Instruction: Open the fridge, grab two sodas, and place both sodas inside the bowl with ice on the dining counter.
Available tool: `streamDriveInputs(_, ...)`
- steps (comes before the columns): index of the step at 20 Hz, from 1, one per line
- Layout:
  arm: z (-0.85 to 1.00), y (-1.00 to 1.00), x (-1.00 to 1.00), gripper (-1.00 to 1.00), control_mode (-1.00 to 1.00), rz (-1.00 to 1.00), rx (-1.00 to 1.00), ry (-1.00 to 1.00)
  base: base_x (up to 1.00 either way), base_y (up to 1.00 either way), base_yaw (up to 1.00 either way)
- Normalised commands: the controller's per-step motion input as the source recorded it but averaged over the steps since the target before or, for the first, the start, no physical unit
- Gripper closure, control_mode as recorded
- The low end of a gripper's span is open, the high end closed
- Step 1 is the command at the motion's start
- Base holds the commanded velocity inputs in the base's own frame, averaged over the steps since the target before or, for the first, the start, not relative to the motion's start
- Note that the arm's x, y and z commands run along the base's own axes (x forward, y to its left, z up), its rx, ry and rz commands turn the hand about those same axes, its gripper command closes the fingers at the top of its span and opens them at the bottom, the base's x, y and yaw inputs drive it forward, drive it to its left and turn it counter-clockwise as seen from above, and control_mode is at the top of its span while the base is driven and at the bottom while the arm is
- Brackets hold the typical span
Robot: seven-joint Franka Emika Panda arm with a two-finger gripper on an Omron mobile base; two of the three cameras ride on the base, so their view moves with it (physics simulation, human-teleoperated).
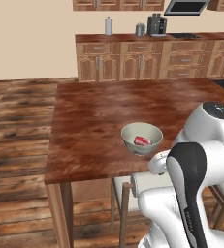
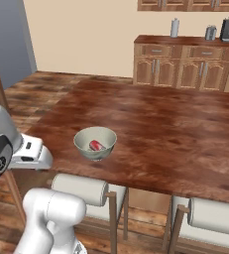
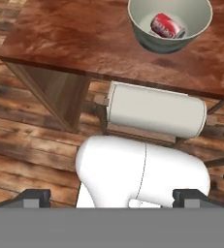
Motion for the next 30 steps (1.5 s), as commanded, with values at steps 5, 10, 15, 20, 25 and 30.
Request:
streamDriveInputs(5, -0.08, -0.01, -0.23, -1.00, 1.00, 0.00, 0.00, 0.00, -0.10, 0.00, 0.00)
streamDriveInputs(10, 0.00, 0.00, 0.00, -1.00, 1.00, 0.00, 0.00, 0.00, -0.75, 0.22, 0.01)
streamDriveInputs(15, 0.00, 0.00, 0.00, -1.00, 1.00, 0.00, 0.00, 0.00, -0.78, 0.70, 0.19)
streamDriveInputs(20, 0.00, 0.00, 0.00, -1.00, 1.00, 0.00, 0.00, 0.00, -0.50, 0.76, 0.40)
streamDriveInputs(25, 0.00, 0.00, 0.00, -1.00, 1.00, 0.00, 0.00, 0.00, -0.26, 0.68, 0.52)
streamDriveInputs(30, 0.00, 0.00, 0.00, -1.00, 1.00, 0.00, 0.00, 0.00, -0.09, 0.73, 0.58)
